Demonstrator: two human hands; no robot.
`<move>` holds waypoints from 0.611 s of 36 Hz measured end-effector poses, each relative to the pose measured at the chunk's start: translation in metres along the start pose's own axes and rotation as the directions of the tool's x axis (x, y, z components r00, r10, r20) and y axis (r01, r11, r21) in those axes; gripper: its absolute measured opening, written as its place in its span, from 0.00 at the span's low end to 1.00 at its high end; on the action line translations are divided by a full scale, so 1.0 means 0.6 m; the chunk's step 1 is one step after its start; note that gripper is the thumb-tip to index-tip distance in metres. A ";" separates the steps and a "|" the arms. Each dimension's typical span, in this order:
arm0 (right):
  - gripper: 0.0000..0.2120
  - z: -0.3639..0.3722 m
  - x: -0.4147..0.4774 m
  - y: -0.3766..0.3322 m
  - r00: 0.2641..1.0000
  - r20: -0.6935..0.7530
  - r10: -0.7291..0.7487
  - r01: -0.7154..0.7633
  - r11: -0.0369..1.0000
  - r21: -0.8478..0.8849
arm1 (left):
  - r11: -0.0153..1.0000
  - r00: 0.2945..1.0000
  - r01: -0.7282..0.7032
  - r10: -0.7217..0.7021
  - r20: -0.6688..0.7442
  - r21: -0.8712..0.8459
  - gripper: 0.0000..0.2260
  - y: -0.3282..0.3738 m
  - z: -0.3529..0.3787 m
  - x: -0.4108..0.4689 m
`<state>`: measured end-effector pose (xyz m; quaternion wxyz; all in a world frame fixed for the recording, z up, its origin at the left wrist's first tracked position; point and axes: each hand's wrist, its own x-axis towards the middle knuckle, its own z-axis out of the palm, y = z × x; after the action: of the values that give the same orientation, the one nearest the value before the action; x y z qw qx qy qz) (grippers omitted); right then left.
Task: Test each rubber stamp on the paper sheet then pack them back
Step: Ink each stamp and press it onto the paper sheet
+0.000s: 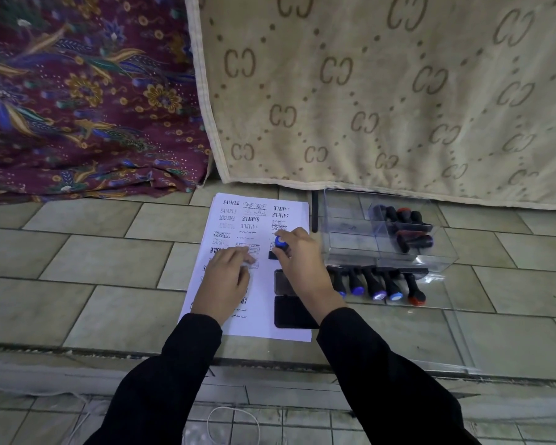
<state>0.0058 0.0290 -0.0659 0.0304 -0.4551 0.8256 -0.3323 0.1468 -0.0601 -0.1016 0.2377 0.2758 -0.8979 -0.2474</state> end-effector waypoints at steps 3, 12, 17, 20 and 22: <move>0.14 0.001 -0.009 -0.001 1.000 -0.003 -0.008 0.008 1.000 -0.017 | 1.000 1.000 0.008 -0.008 -0.005 0.002 0.10 -0.001 0.000 -0.001; 0.18 -0.005 -0.018 0.005 0.999 -0.009 -0.049 0.050 0.997 0.062 | 1.000 1.000 0.014 -0.014 -0.011 0.000 0.10 -0.002 0.000 0.000; 0.16 -0.039 -0.014 0.010 0.989 -0.140 -0.049 0.074 0.981 0.181 | 1.000 1.000 0.010 -0.010 -0.006 -0.005 0.11 -0.002 -0.001 -0.001; 0.15 -0.072 -0.012 0.014 0.961 -0.258 0.099 0.000 0.934 0.356 | 1.000 1.000 0.021 -0.021 -0.004 -0.004 0.10 -0.002 -0.001 -0.001; 0.12 -0.094 -0.016 0.020 0.940 -0.317 0.127 0.014 0.913 0.408 | 1.000 1.000 0.031 -0.031 0.004 -0.002 0.11 -0.001 -0.001 -0.002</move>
<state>-0.0169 0.0703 -0.0315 -0.0082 -0.3508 0.7448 -0.5675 0.1482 -0.0601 -0.1016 0.2323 0.2890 -0.8937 -0.2527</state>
